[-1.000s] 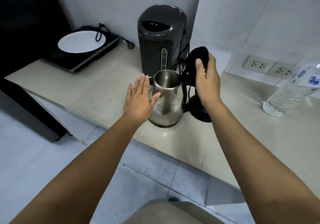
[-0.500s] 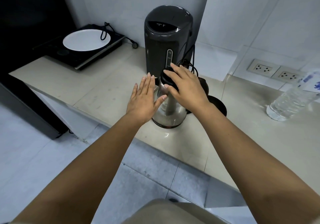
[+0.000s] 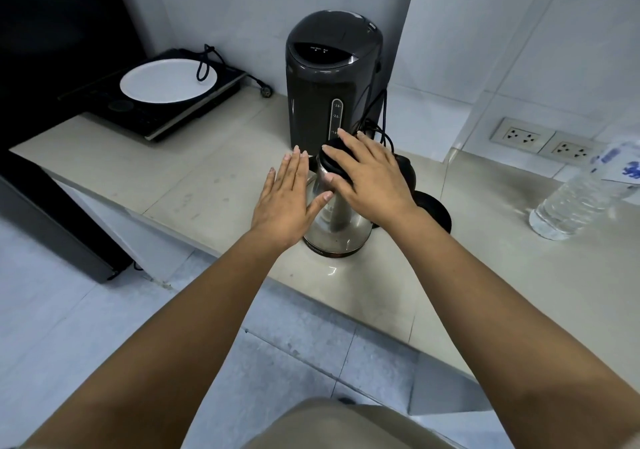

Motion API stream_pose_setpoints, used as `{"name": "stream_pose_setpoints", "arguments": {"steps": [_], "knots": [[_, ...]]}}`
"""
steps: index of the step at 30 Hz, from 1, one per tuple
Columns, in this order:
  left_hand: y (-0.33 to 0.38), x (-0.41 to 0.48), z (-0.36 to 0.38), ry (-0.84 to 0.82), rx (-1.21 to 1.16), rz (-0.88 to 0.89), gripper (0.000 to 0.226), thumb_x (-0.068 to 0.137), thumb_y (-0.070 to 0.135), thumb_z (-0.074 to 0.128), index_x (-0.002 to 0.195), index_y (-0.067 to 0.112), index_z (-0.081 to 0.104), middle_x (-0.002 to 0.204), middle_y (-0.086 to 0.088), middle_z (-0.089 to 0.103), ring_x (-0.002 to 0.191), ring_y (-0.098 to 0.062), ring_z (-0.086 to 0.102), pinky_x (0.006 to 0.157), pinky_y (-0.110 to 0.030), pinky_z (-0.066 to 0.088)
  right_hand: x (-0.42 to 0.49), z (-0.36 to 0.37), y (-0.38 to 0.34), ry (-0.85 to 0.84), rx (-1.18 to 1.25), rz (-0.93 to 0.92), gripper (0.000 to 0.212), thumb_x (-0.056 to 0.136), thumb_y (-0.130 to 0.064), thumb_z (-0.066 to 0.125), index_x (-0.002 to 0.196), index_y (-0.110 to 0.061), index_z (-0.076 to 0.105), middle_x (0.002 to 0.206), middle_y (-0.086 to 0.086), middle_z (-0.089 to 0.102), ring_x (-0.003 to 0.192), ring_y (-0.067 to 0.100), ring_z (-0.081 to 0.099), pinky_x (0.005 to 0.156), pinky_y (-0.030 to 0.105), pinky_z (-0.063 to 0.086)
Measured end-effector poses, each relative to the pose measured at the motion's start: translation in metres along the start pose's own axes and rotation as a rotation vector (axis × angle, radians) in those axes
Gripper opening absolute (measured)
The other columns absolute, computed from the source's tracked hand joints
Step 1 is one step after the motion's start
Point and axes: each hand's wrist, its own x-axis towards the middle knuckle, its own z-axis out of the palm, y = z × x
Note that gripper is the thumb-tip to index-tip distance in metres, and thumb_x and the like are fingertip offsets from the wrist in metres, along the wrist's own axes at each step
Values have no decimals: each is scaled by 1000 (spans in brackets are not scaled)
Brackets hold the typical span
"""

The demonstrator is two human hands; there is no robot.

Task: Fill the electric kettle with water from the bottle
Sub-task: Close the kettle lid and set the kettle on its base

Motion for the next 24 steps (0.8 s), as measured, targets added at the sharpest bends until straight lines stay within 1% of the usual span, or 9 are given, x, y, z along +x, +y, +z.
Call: {"name": "stream_pose_setpoints", "arguments": {"steps": [3,6,8,11,15,21,24], "knots": [[0,0,0,12,-27,4,84,91,68,13,154,17,-11,162,1,-15,147,-9,-17,121,-34,-5,-1,-1,0,-4,35,-9,50,99,-53,36,147,-40,32,161,-8,16,150,20,10,120,43,10],[1,-1,2,36,-58,3,83,92,67,14,155,17,-8,163,1,-12,147,-9,-15,121,-33,-5,-6,-1,3,27,129,7,53,100,-53,33,150,-40,23,162,-6,16,150,16,11,121,40,7],[2,-1,3,55,-84,-4,82,94,66,17,155,17,-5,163,1,-9,148,-8,-13,121,-32,-5,-10,0,8,53,172,50,55,101,-51,30,152,-35,21,161,-4,19,149,14,14,122,39,9],[4,-1,3,73,-120,-17,80,95,64,19,156,17,-2,163,2,-6,148,-8,-11,121,-30,-5,-17,1,18,72,202,118,56,102,-48,28,153,-25,23,160,-2,25,148,13,16,122,36,9],[8,-1,4,88,-167,-42,78,96,62,21,156,17,-1,164,2,-4,148,-9,-9,121,-31,-3,-25,4,33,119,237,201,57,102,-45,30,153,-19,24,159,1,27,148,16,18,122,38,14],[9,-1,7,100,-193,-58,77,97,60,22,156,16,1,164,2,-4,149,-8,-7,121,-29,-4,-36,17,50,150,332,336,58,102,-40,37,153,-17,22,160,-1,23,148,14,18,120,30,17],[9,-1,10,112,-217,-58,77,97,60,23,156,17,1,164,1,-2,149,-9,-6,121,-29,-3,-39,22,53,154,365,402,59,101,-36,41,153,-18,20,160,-1,24,147,16,22,117,32,24]]}}
